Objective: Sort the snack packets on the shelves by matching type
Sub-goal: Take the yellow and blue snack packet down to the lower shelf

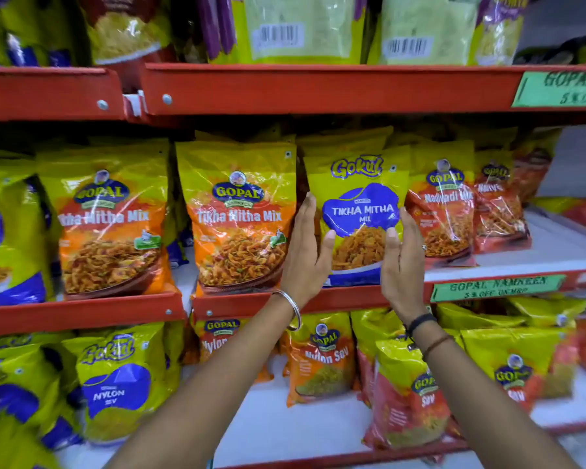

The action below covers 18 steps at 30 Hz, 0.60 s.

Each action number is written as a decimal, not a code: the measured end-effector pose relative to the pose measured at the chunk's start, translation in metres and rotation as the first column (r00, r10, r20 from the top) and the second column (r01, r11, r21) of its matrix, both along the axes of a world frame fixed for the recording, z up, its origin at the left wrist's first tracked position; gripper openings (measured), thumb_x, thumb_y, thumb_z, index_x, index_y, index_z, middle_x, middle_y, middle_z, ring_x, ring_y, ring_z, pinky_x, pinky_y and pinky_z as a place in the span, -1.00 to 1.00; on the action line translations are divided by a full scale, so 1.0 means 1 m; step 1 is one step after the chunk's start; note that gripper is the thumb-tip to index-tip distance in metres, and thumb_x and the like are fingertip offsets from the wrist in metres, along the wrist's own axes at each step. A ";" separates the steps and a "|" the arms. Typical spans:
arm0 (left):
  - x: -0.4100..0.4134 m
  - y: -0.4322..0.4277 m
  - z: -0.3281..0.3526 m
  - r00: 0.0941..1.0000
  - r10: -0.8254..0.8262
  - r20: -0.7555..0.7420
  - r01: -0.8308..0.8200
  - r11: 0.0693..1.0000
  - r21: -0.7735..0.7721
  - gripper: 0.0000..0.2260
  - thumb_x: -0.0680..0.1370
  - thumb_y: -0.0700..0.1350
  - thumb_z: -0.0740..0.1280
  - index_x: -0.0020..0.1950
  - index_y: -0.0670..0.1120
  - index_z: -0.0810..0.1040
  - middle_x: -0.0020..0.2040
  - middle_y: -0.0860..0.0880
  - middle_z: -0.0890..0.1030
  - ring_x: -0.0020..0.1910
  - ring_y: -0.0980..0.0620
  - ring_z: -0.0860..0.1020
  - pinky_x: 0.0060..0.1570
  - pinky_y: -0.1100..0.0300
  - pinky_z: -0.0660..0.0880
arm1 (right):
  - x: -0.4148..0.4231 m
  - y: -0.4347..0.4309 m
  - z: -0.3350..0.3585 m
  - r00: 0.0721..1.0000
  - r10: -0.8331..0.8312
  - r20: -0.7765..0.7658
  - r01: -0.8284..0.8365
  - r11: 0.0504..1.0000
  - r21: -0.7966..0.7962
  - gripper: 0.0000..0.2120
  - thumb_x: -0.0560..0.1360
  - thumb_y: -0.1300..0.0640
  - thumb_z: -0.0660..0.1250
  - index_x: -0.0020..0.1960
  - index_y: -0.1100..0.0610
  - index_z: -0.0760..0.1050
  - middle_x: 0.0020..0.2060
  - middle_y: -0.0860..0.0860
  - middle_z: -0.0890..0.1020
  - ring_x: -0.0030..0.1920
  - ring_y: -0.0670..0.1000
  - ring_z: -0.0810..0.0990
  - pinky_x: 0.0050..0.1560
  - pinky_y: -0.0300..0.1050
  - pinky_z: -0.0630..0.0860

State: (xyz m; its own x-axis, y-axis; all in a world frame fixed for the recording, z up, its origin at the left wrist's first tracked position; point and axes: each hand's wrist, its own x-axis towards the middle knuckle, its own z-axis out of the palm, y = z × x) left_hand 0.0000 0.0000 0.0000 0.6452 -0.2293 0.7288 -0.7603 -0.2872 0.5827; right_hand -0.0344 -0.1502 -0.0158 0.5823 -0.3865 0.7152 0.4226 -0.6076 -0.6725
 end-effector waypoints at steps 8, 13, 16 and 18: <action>0.024 -0.020 -0.022 0.926 0.063 -0.371 -0.055 0.998 0.031 -0.56 0.57 0.11 0.14 0.40 -0.04 0.26 0.25 -0.11 0.55 0.20 -0.10 0.52 0.06 0.17 0.38 | 0.027 -0.049 -0.004 0.907 0.225 -0.357 -0.152 0.963 0.221 -0.53 0.49 -0.07 0.33 0.30 0.13 0.39 0.21 0.02 0.53 0.20 -0.01 0.47 0.17 -0.13 0.33; 0.029 -0.013 -0.012 0.902 0.015 -0.432 -0.024 1.000 -0.014 -0.72 0.52 -0.02 0.31 0.19 -0.08 0.50 0.03 -0.01 0.62 0.03 0.00 0.59 0.04 0.11 0.49 | 0.031 -0.069 -0.003 0.871 0.351 -0.344 -0.280 0.930 0.240 -0.76 0.45 0.05 0.41 0.07 0.11 0.55 -0.04 -0.03 0.67 -0.06 -0.14 0.62 0.00 -0.14 0.45; 0.023 -0.008 -0.006 0.901 0.001 -0.433 -0.022 0.999 -0.042 -0.71 0.48 -0.10 0.38 0.18 -0.14 0.52 0.09 -0.08 0.64 0.06 -0.02 0.60 0.12 -0.04 0.54 | 0.022 -0.068 -0.002 0.880 0.394 -0.265 -0.324 0.907 0.270 -0.78 0.43 0.17 0.43 0.05 0.03 0.52 -0.03 -0.08 0.65 -0.07 -0.22 0.63 -0.01 -0.21 0.52; 0.011 -0.004 -0.001 0.908 -0.039 -0.418 -0.002 0.995 -0.098 -0.72 0.47 -0.19 0.39 0.17 -0.16 0.53 0.07 -0.04 0.63 0.04 0.01 0.59 0.10 0.03 0.54 | 0.014 -0.065 -0.001 0.886 0.416 -0.204 -0.355 0.892 0.279 -0.70 0.41 0.23 0.44 0.12 0.08 0.50 0.03 -0.06 0.64 -0.01 -0.22 0.62 -0.01 -0.27 0.54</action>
State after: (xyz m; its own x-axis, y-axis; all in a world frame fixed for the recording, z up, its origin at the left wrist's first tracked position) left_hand 0.0106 -0.0044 -0.0012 0.8920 -0.1880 0.4111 -0.4449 -0.2038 0.8721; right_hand -0.0206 -0.2148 -0.0169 0.8662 -0.2273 0.4449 0.3901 -0.2489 -0.8865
